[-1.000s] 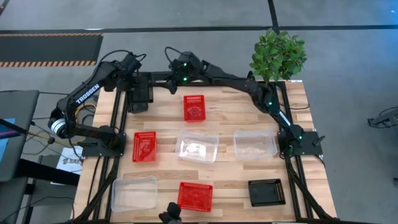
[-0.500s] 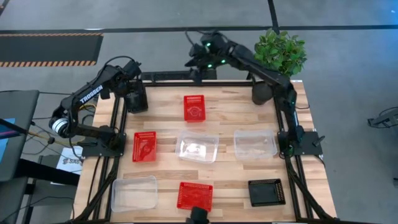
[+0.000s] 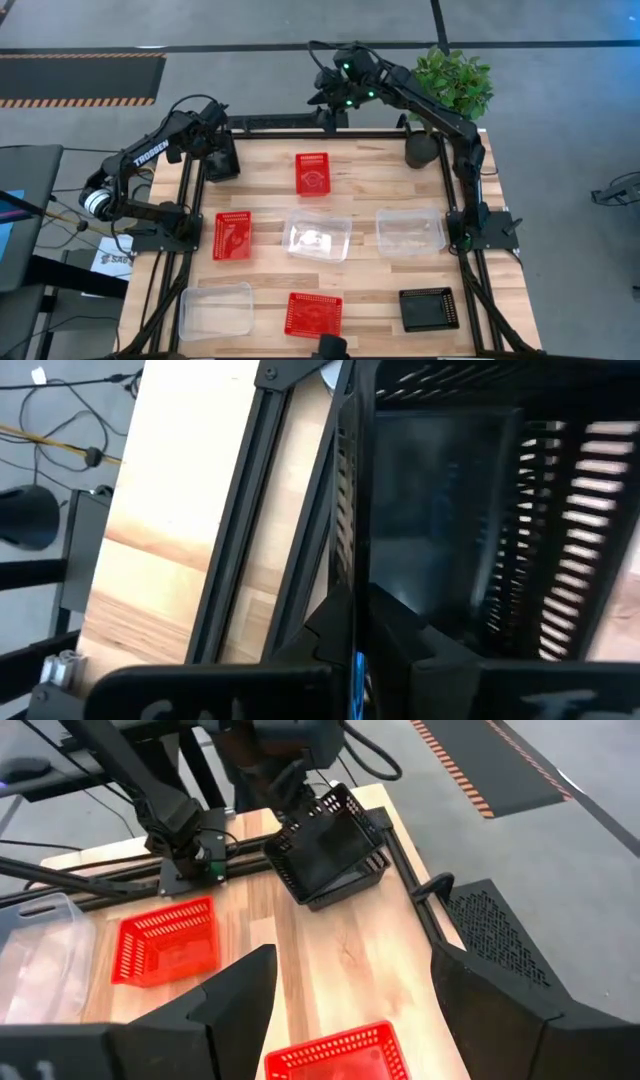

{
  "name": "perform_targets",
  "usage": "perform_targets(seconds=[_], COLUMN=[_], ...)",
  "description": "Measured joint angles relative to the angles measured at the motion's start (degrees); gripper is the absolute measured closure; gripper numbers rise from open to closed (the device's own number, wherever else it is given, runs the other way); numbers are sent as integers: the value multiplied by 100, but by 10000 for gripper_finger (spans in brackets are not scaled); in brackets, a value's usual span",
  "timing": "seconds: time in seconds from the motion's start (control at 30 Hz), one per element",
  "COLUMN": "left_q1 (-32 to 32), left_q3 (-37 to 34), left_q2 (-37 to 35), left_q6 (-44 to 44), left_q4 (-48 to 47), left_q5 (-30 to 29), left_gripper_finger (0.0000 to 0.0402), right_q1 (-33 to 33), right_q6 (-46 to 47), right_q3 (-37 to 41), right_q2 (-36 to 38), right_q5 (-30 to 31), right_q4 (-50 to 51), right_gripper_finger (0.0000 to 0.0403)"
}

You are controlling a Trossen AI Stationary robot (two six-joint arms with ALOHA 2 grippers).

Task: Stack baskets by color
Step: Stack the top right black bin on top of the top left black bin

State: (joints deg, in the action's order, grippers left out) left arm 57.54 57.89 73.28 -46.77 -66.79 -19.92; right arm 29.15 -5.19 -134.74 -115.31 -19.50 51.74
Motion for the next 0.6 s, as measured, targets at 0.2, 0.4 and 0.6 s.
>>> perform_targets(seconds=[0.2,0.4,0.6], left_q1=[0,0,-93], left_q3=[-1,-1,54], left_q2=[0,0,-4], left_q6=[164,275,431], left_q4=[44,34,16], left_q5=[2,-71,-286], left_gripper_finger=[371,313,267], right_q1=[-9,-7,-7], right_q6=[2,19,17], right_q3=[0,0,0], right_q2=[0,0,-2], right_q5=[-4,-2,-3], right_q4=[-8,-4,-37], right_gripper_finger=[117,117,117])
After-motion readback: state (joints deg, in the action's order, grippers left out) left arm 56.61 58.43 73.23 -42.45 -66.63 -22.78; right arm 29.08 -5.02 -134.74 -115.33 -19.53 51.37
